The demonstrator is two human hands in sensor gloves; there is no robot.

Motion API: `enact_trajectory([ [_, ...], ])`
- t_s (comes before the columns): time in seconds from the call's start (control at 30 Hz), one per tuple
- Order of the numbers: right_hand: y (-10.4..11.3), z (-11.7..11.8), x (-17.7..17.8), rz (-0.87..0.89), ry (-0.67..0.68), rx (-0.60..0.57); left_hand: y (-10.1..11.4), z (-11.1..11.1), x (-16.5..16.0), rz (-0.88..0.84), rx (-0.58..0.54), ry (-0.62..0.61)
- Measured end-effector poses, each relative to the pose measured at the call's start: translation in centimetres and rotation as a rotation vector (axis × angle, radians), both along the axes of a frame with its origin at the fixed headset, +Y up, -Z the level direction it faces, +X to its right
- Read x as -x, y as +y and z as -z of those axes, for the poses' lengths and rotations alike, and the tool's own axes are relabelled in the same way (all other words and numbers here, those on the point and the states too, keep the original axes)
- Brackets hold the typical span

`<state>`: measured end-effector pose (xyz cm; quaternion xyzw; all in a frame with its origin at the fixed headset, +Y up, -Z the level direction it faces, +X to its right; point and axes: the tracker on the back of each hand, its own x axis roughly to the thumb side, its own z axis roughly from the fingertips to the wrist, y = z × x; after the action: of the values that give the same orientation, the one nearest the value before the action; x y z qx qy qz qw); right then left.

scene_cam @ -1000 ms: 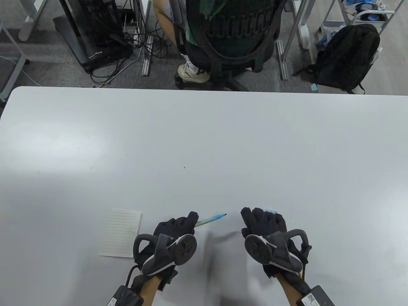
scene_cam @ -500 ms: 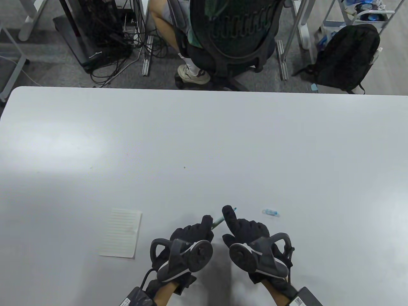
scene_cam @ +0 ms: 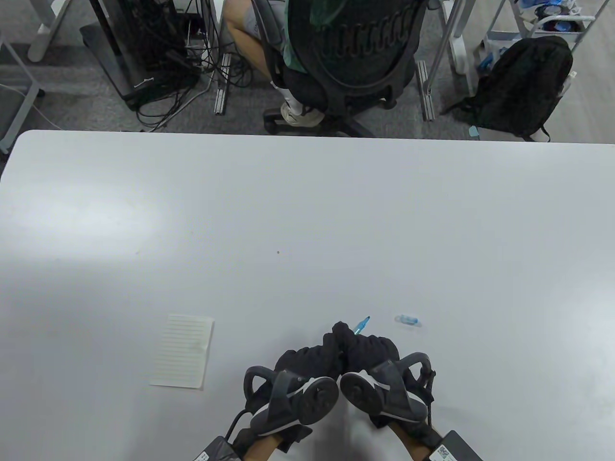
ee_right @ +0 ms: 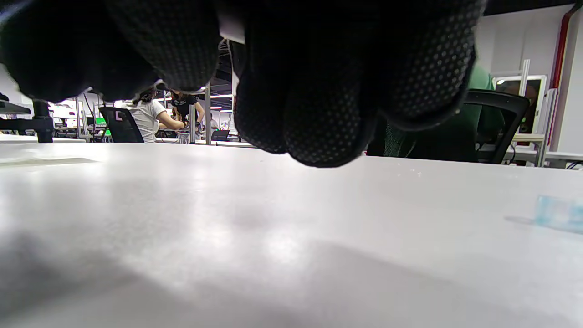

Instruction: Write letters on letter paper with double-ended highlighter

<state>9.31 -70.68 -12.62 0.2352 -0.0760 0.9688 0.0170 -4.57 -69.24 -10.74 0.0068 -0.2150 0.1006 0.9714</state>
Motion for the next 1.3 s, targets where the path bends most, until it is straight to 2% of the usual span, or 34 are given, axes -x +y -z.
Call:
enact_trajectory([
  [0.1, -0.1, 0.3, -0.4, -0.023, -0.022, 0.004, 0.0, 0.1, 0.4, 0.003, 0.010, -0.012],
  [0.3, 0.9, 0.8, -2.4, 0.029, -0.101, 0.009, 0.5, 0.1, 1.3, 0.016, -0.043, 0.003],
  [0.47, 1.6, 1.3, -4.1, 0.037, -0.147, -0.006, -0.4, 0.5, 2.0, 0.103, -0.057, 0.055],
  [0.7, 0.9, 1.6, -5.6, 0.015, -0.208, -0.035, -1.1, 1.3, 3.2, 0.184, 0.018, 0.103],
  [0.8, 0.5, 1.6, -5.8, -0.012, -0.210, -0.037, -0.7, 1.8, 4.3, 0.214, 0.000, 0.150],
  [1.07, 0.7, 1.9, -5.5, 0.031, -0.203, -0.039, 1.6, 3.6, 11.5, 0.330, -0.057, 0.424],
  [1.2, 0.9, 1.8, -5.2, 0.019, -0.192, -0.049, 0.9, 3.9, 15.7, 0.391, 0.037, 0.557],
  [1.3, 0.7, 1.8, -5.2, 0.033, -0.191, -0.022, -0.1, 3.7, 17.5, 0.396, 0.132, 0.605],
])
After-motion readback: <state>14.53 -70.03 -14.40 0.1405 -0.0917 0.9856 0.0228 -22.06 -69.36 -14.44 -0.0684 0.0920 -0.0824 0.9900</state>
